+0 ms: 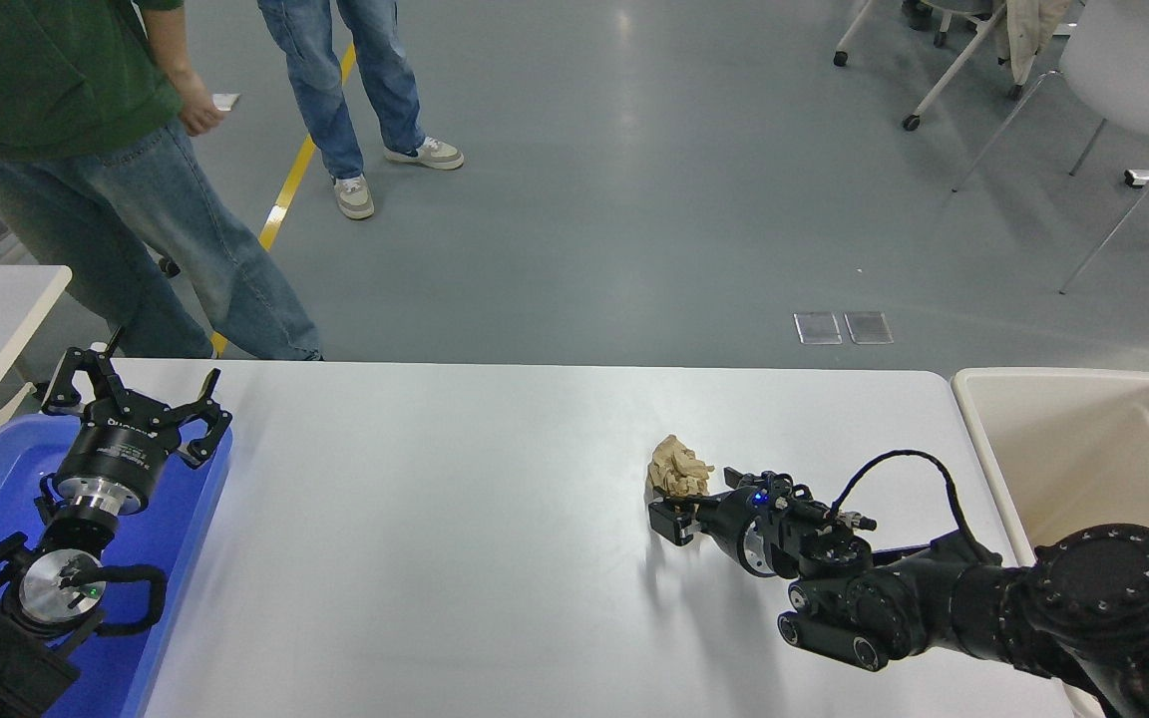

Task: Clean the table surface

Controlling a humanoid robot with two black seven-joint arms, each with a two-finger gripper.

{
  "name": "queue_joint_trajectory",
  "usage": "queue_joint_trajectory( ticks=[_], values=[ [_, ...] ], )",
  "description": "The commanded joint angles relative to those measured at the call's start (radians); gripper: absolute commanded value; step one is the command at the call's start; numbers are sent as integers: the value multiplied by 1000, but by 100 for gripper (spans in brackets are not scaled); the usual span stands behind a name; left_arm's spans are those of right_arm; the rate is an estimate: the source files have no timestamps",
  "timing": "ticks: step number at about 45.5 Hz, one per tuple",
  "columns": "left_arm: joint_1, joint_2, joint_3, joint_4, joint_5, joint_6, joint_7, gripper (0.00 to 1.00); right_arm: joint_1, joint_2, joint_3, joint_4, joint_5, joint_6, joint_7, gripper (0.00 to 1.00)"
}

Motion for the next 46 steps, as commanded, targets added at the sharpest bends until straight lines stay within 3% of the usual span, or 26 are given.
queue_joint_trajectory(
  ticks=[1, 25, 29, 36, 46],
  values=[
    [0, 0, 0, 0, 0, 0, 0, 100, -5, 0, 8, -3, 0, -23, 0, 98],
    [-1, 0, 0, 0, 0, 0, 0, 100, -14, 0, 12, -5, 2, -40, 0, 98],
    [0, 0, 0, 0, 0, 0, 0, 100, -16, 0, 18, -3, 6, -40, 2, 92],
    [0, 0, 0, 0, 0, 0, 0, 100, -17, 0, 21, 4, 23, -31, 5, 57],
    [0, 0, 0, 0, 0, 0, 0, 100, -17, 0, 18, 6, 23, -21, 23, 16]
  ],
)
